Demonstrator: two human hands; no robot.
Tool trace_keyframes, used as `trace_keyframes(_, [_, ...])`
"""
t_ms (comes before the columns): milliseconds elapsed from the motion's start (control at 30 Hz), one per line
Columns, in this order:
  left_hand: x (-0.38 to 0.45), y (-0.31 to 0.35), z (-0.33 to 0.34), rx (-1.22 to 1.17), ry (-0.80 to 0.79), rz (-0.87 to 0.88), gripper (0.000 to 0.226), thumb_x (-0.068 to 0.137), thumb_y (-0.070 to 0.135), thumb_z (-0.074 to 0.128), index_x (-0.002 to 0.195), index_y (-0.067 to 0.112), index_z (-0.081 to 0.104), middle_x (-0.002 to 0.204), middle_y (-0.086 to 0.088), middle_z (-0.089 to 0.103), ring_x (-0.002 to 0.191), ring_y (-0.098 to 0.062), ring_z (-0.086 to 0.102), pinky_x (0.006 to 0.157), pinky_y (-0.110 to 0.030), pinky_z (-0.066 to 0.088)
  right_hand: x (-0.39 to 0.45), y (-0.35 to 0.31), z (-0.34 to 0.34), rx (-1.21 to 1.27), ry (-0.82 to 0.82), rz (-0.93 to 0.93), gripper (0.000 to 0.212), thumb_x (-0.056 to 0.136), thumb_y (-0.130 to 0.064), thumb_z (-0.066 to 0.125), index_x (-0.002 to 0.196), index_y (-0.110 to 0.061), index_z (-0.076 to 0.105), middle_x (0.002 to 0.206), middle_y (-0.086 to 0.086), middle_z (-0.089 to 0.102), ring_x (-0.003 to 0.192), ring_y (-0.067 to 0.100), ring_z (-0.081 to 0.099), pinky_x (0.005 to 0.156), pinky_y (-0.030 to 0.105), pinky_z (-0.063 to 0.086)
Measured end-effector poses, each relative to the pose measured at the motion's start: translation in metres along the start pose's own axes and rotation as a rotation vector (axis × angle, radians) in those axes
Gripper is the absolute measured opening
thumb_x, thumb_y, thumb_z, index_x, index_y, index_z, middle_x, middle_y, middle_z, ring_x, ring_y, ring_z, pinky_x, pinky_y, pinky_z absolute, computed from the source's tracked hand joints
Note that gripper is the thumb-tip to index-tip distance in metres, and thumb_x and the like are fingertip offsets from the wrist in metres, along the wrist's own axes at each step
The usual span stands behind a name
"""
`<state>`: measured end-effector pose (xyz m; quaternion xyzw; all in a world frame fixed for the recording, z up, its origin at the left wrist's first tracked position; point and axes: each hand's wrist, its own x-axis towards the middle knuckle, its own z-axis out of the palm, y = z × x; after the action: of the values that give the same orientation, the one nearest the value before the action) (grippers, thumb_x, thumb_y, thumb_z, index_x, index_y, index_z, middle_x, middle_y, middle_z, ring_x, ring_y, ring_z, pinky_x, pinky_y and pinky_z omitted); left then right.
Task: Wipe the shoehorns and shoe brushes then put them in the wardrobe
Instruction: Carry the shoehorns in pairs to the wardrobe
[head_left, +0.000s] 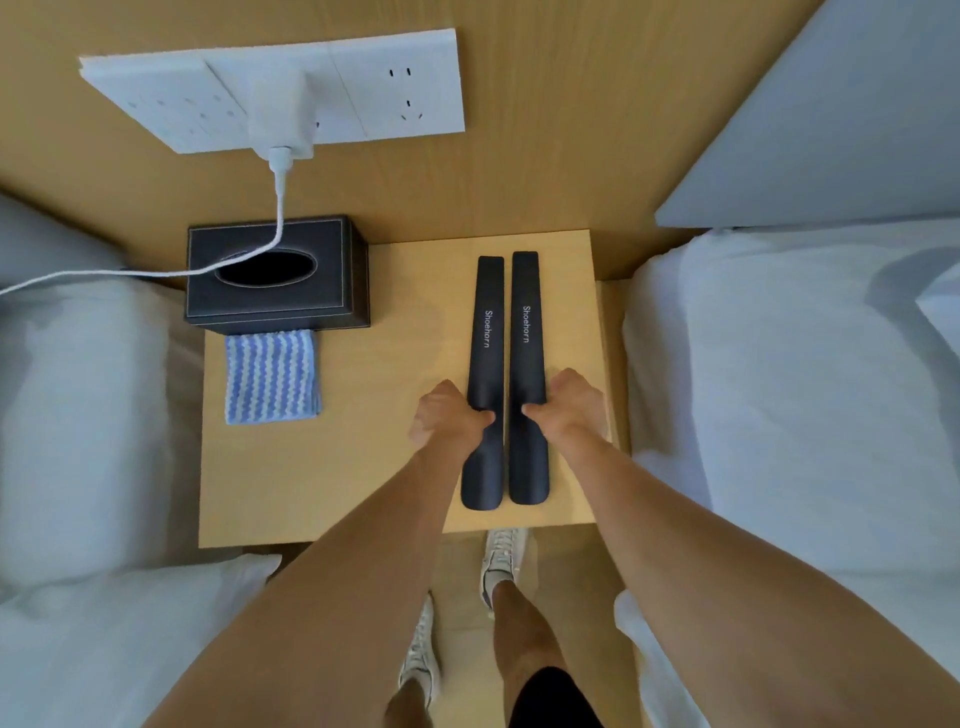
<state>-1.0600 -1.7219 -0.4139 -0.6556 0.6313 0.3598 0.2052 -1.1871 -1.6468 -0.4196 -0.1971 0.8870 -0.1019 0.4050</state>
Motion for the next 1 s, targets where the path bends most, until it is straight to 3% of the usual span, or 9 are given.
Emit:
trace_keyframes(100, [0.011,0.005,0.005,0.009,0.033,-0.036,0.052,0.077,0.044,0.077,0.114,0.013,0.058,0.113,-0.009,0.065,0.099,-0.027,0.065,0.080,-0.036,0.056,0.011,0.001,0.006,-0.002,0.020,-0.004,0.031,0.082,-0.029,0.079,0.094,-0.022,0.051,0.086,-0.003,0.055,0.079,0.022,0.055,0.066,0.030,0.046])
trace_keyframes(267, [0.025,0.009,0.002,0.051,0.018,-0.020,0.040,0.081,0.035,0.076,0.114,0.015,0.064,0.114,-0.007,0.066,0.103,-0.025,0.065,0.081,-0.033,0.054,0.023,-0.003,0.003,-0.005,-0.038,0.002,0.018,0.085,-0.019,0.077,0.102,-0.018,0.069,0.099,0.005,0.070,0.091,0.025,0.067,0.075,0.029,0.054])
trace_keyframes(400, [0.027,0.010,-0.005,0.076,-0.006,0.031,0.035,0.086,0.035,0.072,0.112,0.013,0.067,0.112,-0.007,0.066,0.105,-0.024,0.063,0.081,-0.032,0.055,0.023,0.002,-0.005,0.047,-0.080,0.026,0.018,0.086,-0.019,0.076,0.102,-0.016,0.069,0.100,0.006,0.070,0.085,0.021,0.062,0.070,0.024,0.047])
trace_keyframes(467, [0.023,0.010,-0.012,0.091,0.003,0.066,0.034,0.088,0.036,0.070,0.112,0.012,0.066,0.112,-0.008,0.066,0.105,-0.024,0.062,0.081,-0.032,0.054,0.016,0.005,-0.008,0.101,-0.100,0.035,0.013,0.087,-0.016,0.074,0.094,-0.019,0.064,0.097,0.006,0.068,0.086,0.021,0.064,0.070,0.028,0.054])
trace_keyframes(567, [0.011,0.012,-0.025,0.092,0.041,0.181,0.029,0.088,0.034,0.069,0.107,0.012,0.068,0.108,-0.008,0.067,0.101,-0.025,0.063,0.081,-0.036,0.057,0.000,0.008,-0.016,0.242,-0.103,0.093,0.018,0.086,-0.007,0.073,0.088,-0.020,0.060,0.092,0.005,0.066,0.086,0.025,0.068,0.078,0.042,0.062])
trace_keyframes(700, [-0.011,0.017,-0.054,0.078,0.093,0.366,0.017,0.088,0.031,0.070,0.089,0.014,0.069,0.092,-0.006,0.070,0.090,-0.024,0.065,0.073,-0.031,0.056,-0.032,0.003,-0.035,0.373,-0.022,0.118,0.029,0.084,-0.003,0.074,0.094,-0.024,0.058,0.085,0.000,0.062,0.077,0.021,0.067,0.070,0.042,0.064])
trace_keyframes(900, [-0.054,0.039,-0.110,0.119,0.168,0.693,0.014,0.089,0.027,0.068,0.089,0.014,0.068,0.085,-0.004,0.071,0.081,-0.022,0.065,0.068,-0.028,0.051,-0.098,-0.010,-0.080,0.498,0.167,0.041,0.037,0.086,0.003,0.067,0.119,-0.011,0.060,0.110,0.016,0.069,0.099,0.038,0.068,0.082,0.054,0.059])
trace_keyframes(1000, [-0.081,0.058,-0.138,0.076,0.169,0.822,0.012,0.089,0.026,0.068,0.086,0.014,0.066,0.077,-0.002,0.068,0.075,-0.022,0.063,0.066,-0.026,0.047,-0.133,-0.024,-0.115,0.475,0.286,-0.010,0.038,0.088,-0.003,0.067,0.125,-0.011,0.059,0.113,0.014,0.069,0.103,0.035,0.067,0.089,0.052,0.056])
